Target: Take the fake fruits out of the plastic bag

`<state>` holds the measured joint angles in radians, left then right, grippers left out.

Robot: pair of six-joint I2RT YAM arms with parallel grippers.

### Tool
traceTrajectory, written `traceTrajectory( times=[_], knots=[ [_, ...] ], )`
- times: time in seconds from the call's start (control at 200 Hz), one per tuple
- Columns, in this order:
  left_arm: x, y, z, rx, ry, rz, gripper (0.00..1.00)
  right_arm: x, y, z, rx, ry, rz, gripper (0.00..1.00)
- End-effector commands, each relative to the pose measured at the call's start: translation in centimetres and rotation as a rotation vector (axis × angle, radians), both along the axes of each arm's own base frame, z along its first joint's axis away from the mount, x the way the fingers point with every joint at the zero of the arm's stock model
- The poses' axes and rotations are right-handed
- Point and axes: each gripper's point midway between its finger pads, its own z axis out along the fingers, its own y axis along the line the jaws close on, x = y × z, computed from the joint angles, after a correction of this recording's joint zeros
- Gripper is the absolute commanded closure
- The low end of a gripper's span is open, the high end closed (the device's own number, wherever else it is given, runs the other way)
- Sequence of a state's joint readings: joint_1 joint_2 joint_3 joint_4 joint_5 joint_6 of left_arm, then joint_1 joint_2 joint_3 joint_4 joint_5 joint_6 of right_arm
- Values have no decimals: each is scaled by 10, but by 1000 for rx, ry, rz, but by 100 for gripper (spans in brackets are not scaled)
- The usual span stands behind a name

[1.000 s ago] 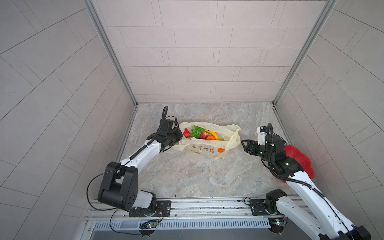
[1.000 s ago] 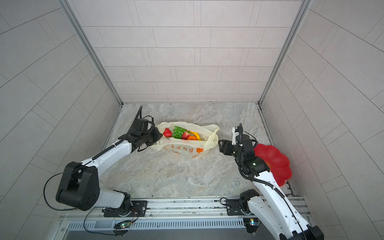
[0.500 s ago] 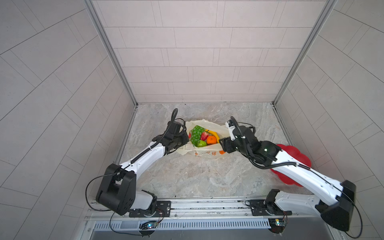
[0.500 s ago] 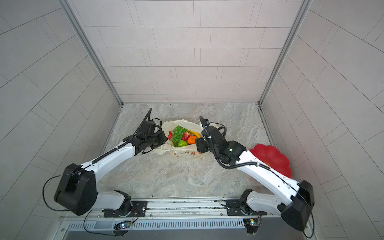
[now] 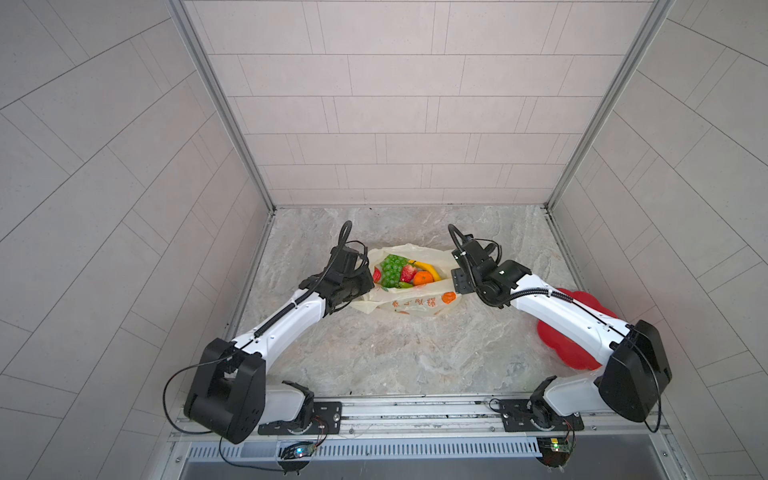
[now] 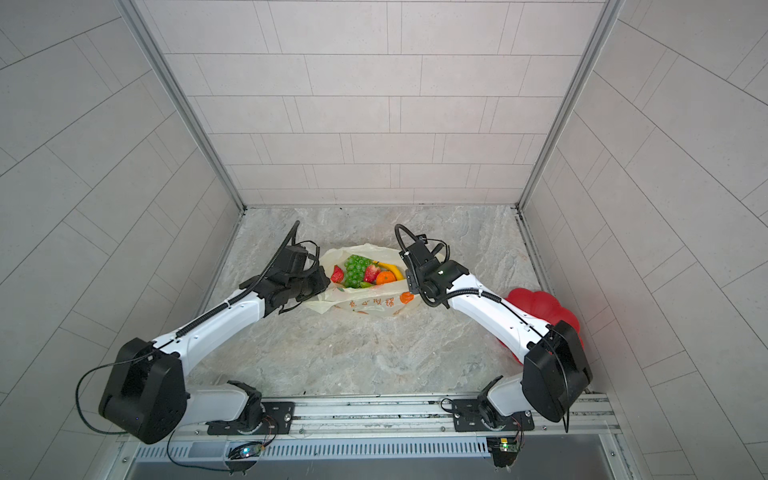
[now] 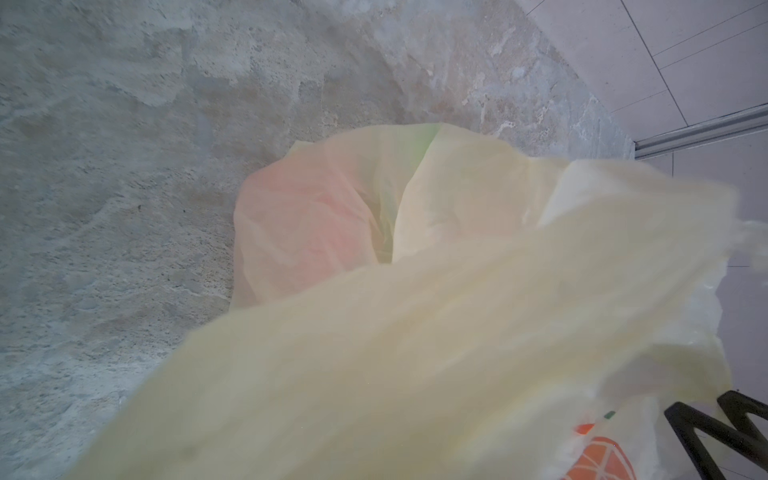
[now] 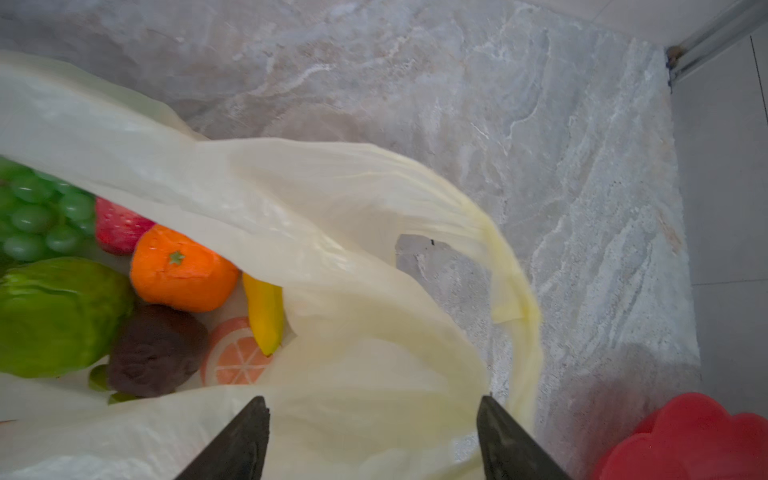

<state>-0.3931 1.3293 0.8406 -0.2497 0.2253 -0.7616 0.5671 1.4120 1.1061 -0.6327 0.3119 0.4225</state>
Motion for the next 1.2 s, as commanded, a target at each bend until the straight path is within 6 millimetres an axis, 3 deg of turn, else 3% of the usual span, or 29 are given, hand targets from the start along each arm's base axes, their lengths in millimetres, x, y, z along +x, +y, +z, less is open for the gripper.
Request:
traceTrajectory(
  times=[0.0, 0.08, 0.105, 0.15, 0.265, 0.36, 0.455, 0.58, 0.65, 0.796, 1.041, 1.196],
  knots=[
    [-2, -3, -8, -7, 8, -24, 100, -3, 0, -12, 38, 40, -10, 20],
    [-4, -4, -12, -8, 19, -31, 100, -3, 7, -23, 62, 74, 4, 17],
    [-4, -4, -13, -8, 20, -32, 100, -3, 10, -27, 71, 85, 11, 9],
    [-4, -5, -14, -12, 22, -34, 100, -1, 15, -35, 92, 101, 23, 6],
    [-5, -8, -17, -20, 29, -51, 100, 2, 36, -46, 207, 126, 80, 10],
    [-5, -10, -20, -22, 41, -64, 100, 4, 56, -42, 305, 120, 131, 27],
    [-4, -6, -22, -11, 51, -56, 100, 5, 69, -33, 378, 108, 168, 51],
    [4, 31, -25, -142, 30, 82, 100, 5, 67, -12, 516, 49, 189, 86],
    [5, 47, -23, -105, 15, 113, 100, 5, 56, -4, 605, 19, 176, 100],
    [8, 35, -13, -163, -29, 76, 100, 2, 32, -3, 612, 8, 117, 100],
    [-4, 19, -21, -61, 3, 0, 96, 0, 27, -26, 599, 40, 74, 100],
    [-15, 41, -30, 68, 47, 60, 86, -1, 9, -30, 513, 21, 17, 59]
  ],
)
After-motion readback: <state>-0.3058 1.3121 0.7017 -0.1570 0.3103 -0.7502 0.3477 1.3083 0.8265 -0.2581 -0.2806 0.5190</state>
